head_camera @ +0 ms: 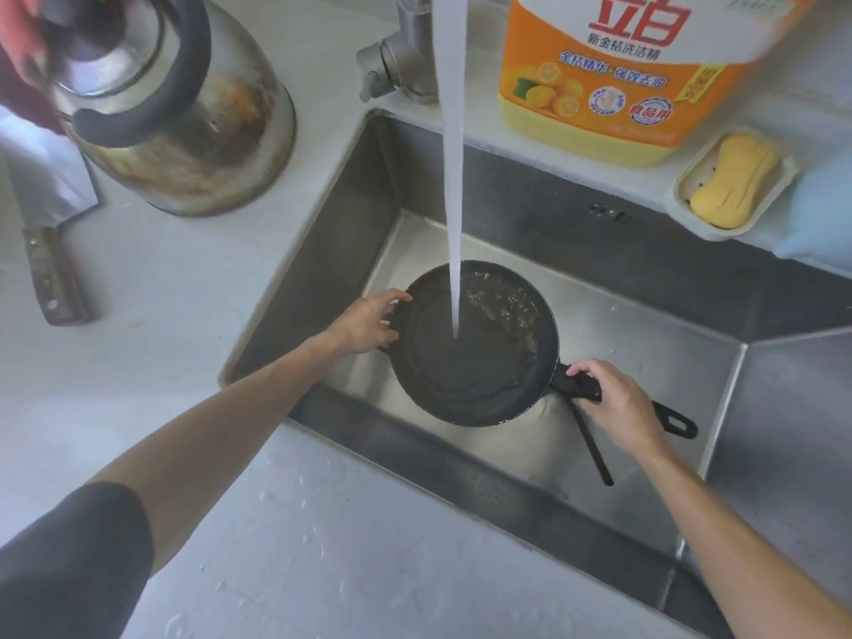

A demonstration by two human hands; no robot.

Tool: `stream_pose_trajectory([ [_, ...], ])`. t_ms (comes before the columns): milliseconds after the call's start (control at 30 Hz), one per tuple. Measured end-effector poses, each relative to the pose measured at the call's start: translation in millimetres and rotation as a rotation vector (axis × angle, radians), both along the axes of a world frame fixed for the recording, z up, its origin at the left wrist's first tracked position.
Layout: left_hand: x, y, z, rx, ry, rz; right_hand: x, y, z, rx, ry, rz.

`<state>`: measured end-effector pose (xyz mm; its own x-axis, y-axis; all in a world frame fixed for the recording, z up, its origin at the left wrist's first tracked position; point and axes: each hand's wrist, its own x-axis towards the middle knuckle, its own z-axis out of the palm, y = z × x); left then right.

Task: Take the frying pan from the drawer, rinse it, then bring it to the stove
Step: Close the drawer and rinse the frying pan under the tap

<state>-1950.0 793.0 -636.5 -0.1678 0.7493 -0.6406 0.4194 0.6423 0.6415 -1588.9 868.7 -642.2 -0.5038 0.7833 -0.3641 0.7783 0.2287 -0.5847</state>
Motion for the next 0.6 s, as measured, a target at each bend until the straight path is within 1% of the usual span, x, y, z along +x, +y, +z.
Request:
stream_pose_trajectory([
  [67,1,-1,-2,-0.007,0.024,-0.025,0,-4,-5,-0.018,0.008,-0.013],
  [200,4,-2,-7,-0.048,0.183,-0.154,-1,-4,-10,-0.026,-0.017,-0.03],
  [233,4,-2,-8,-0.061,0.198,-0.165,-1,-3,-10,-0.025,-0.018,-0.029],
  [367,7,1,-6,-0.124,0.187,-0.199,-2,-2,-7,-0.024,-0.036,-0.002],
  [433,11,4,4,-0.126,0.192,-0.166,-2,-2,-4,-0.034,-0.047,0.017],
  [467,13,7,13,-0.079,0.196,-0.104,-2,-1,-3,-0.041,-0.061,0.03],
  [500,14,11,25,0.015,0.204,-0.014,-2,0,-2,-0.051,-0.077,0.047],
  [600,13,25,81,0.413,0.231,0.298,4,2,3,-0.069,-0.107,0.093],
])
